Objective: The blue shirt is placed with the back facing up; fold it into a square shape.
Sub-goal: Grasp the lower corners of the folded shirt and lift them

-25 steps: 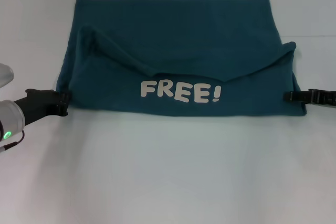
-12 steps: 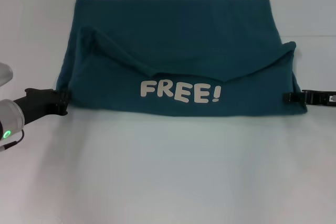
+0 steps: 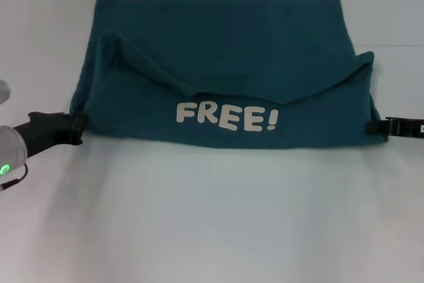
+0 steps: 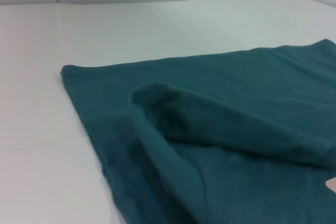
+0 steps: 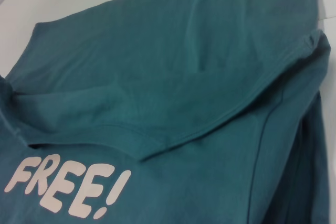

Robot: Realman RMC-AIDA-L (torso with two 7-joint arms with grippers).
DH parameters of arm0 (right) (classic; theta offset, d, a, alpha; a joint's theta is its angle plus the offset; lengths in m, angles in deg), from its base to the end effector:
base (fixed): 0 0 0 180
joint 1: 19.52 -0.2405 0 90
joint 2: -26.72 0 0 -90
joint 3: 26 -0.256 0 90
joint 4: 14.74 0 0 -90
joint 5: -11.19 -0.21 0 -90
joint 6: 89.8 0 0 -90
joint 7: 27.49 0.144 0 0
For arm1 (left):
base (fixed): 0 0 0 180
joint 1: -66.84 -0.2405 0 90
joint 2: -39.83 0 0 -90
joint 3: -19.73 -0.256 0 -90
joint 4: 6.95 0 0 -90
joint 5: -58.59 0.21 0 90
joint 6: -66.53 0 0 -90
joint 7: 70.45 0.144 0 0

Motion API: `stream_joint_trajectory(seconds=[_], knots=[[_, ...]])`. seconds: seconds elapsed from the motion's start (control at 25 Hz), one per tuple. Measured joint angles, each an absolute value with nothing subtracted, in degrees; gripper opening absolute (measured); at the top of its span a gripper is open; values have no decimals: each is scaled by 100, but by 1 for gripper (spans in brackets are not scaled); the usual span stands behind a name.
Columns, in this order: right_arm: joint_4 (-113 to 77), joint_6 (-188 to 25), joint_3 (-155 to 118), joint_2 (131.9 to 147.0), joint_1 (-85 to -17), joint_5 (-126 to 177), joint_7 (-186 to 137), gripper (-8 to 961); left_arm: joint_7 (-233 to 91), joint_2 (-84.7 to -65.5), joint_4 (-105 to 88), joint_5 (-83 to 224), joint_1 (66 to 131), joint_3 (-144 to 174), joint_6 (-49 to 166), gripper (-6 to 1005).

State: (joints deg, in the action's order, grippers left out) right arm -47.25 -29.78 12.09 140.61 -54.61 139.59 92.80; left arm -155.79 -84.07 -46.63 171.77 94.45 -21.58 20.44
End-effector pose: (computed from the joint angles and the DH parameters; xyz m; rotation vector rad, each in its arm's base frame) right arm 0.3283 0.3896 0.0306 -2.0809 1.4596 0.3551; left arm -0.3294 0.3771 0.0017 -2.0721 -0.9031 -0.3133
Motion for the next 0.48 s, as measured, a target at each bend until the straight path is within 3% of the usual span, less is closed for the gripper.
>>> stream_joint_trajectory(seconds=[0.48], knots=[[-5113,-2105,960,13871,-5037,13844,8861,34,-17029,-8436,-5962,17591,8658,-2111,-198,42]])
